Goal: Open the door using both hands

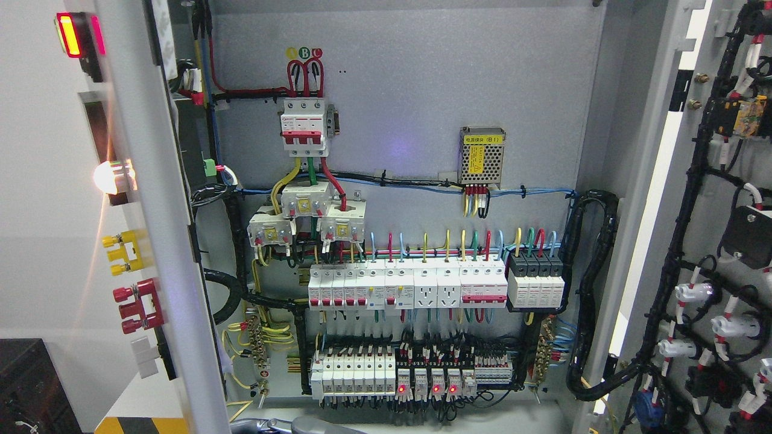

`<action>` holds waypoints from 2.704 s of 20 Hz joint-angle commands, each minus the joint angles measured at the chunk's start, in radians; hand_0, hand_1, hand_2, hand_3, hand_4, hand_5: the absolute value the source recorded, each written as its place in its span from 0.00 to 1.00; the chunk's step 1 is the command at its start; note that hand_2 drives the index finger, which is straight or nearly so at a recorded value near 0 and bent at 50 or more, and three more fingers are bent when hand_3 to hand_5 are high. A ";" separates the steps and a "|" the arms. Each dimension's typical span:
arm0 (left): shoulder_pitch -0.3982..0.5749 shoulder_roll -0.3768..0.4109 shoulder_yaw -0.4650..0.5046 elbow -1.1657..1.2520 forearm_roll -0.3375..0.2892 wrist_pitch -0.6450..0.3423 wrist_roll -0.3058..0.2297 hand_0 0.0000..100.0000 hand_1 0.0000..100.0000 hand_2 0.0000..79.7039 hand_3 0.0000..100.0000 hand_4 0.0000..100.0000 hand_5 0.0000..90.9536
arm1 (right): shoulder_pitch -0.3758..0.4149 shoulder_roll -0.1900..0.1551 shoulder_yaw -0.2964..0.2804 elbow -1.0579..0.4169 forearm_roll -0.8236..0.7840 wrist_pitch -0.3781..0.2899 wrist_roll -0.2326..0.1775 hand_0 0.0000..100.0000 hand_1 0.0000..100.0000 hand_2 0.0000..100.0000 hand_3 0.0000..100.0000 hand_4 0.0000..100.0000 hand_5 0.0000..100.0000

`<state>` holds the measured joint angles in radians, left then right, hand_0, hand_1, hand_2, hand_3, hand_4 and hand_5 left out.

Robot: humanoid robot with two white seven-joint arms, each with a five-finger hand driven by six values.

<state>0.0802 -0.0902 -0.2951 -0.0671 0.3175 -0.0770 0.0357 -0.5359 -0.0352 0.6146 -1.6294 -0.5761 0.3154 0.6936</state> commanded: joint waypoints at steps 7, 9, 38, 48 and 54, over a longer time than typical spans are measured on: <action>0.001 0.001 0.123 0.000 -0.094 -0.001 0.000 0.00 0.00 0.00 0.00 0.00 0.00 | 0.002 0.100 0.037 0.017 0.058 0.002 0.000 0.19 0.00 0.00 0.00 0.00 0.00; 0.001 0.006 0.125 0.000 -0.090 -0.001 0.000 0.00 0.00 0.00 0.00 0.00 0.00 | 0.002 0.106 0.037 0.017 0.053 0.004 0.000 0.19 0.00 0.00 0.00 0.00 0.00; 0.223 0.084 0.105 -0.493 -0.092 -0.036 0.000 0.00 0.00 0.00 0.00 0.00 0.00 | -0.012 0.172 0.114 0.097 0.061 0.004 -0.002 0.19 0.00 0.00 0.00 0.00 0.00; 0.239 0.135 0.068 -0.643 -0.084 -0.035 0.000 0.00 0.00 0.00 0.00 0.00 0.00 | -0.044 0.170 0.126 0.095 0.059 0.002 -0.002 0.19 0.00 0.00 0.00 0.00 0.00; 0.271 0.207 -0.067 -0.804 -0.080 -0.032 0.000 0.00 0.00 0.00 0.00 0.00 0.00 | -0.032 0.153 0.087 0.091 0.053 -0.006 0.000 0.19 0.00 0.00 0.00 0.00 0.00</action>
<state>0.3186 0.0270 -0.2425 -0.6105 0.2339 -0.1172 0.0361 -0.5728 0.1279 0.7207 -1.5438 -0.5191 0.3115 0.6924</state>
